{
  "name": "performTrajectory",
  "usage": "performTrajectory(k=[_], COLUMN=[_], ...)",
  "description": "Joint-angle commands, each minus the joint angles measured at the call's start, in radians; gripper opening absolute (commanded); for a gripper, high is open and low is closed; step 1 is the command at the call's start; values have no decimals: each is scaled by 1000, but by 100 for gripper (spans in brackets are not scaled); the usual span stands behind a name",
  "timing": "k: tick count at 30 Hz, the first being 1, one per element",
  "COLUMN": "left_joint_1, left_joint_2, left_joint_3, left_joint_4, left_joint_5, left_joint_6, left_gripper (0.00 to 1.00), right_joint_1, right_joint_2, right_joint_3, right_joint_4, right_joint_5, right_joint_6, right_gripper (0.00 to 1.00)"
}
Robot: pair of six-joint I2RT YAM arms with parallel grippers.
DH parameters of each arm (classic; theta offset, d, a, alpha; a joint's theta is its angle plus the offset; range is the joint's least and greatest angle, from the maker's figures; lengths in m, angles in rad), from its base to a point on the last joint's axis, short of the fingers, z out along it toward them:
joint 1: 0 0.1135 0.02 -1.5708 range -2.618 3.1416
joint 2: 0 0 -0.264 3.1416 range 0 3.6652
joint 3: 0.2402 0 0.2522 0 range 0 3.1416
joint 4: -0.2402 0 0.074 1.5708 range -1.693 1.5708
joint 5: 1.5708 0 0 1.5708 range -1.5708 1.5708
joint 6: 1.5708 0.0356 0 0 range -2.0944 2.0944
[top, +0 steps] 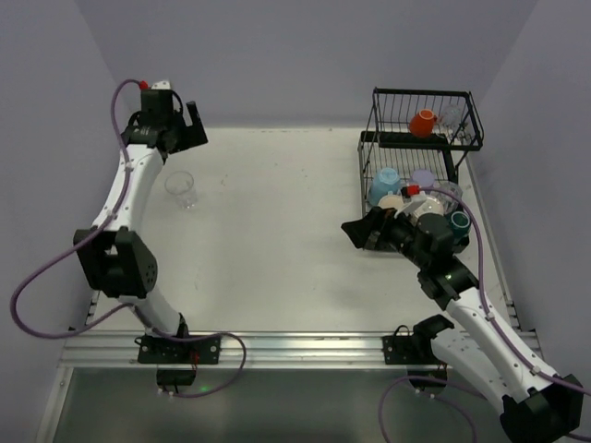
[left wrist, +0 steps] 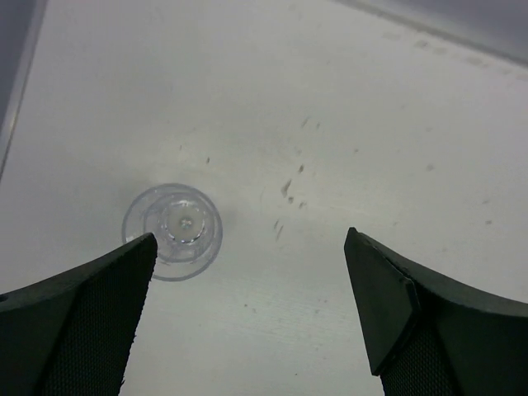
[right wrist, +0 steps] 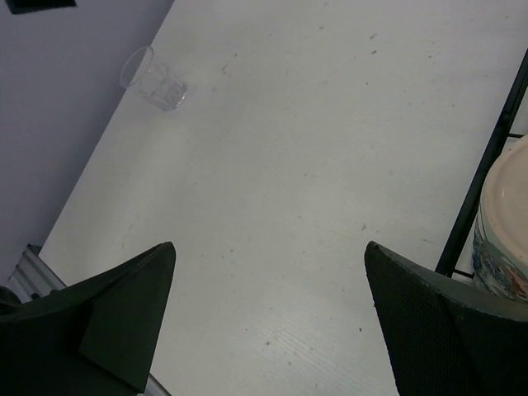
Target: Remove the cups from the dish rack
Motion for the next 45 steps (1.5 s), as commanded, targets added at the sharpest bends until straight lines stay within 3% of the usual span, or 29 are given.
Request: performTrajectory(k=[1, 6, 10, 11, 12, 15, 22, 27, 30, 33, 34, 37, 40, 41, 45], left_joint_1=[-45, -174, -267, -290, -298, -324, -330, -338, -379, -454, -503, -576, -620, -623, -639], left_joint_2=[-262, -456, -585, -631, -649, -727, -913, -1051, -1113, -1145, -1160, -1145, -1134, -1130, -1052], left_joint_3=[-76, -203, -352, -430, -465, -593, -820, -950, -1022, -1012, -1018, -1004, -1006, -1009, -992], left_joint_4=[245, 351, 423, 472, 495, 558, 585, 623, 640, 553, 562, 545, 534, 531, 523], left_joint_5=[-4, 28, 247, 288, 359, 468, 614, 717, 703, 581, 551, 488, 450, 438, 389], left_joint_6=[-23, 14, 14, 2, -7, -21, 39, 26, 68, 141, 144, 163, 166, 166, 175], left_gripper=[100, 100, 100, 100, 100, 100, 100, 100, 100, 100, 100, 100, 100, 100, 100], right_joint_1=[5, 5, 3, 3, 3, 5, -15, -164, -227, -236, -245, -273, -273, -274, -279], right_joint_2=[-13, -27, -33, -30, -27, -24, 152, 322, 465, 606, 640, 757, 818, 827, 921], right_joint_3=[-6, 20, 70, 86, 118, 147, 423, 651, 788, 942, 978, 1126, 1200, 1206, 1290], right_joint_4=[31, 5, -23, -38, -70, -71, -161, -202, -238, -293, -308, -408, -460, -463, -508], right_joint_5=[53, 67, 80, 81, 89, 144, 401, 423, 467, 558, 610, 581, 558, 566, 612], right_joint_6=[-26, -29, -22, -21, -21, -18, -114, -147, -174, -236, -255, -242, -254, -262, -294], right_gripper=[99, 99, 66, 39, 30, 23, 25, 26, 28, 39, 47, 54, 65, 73, 82])
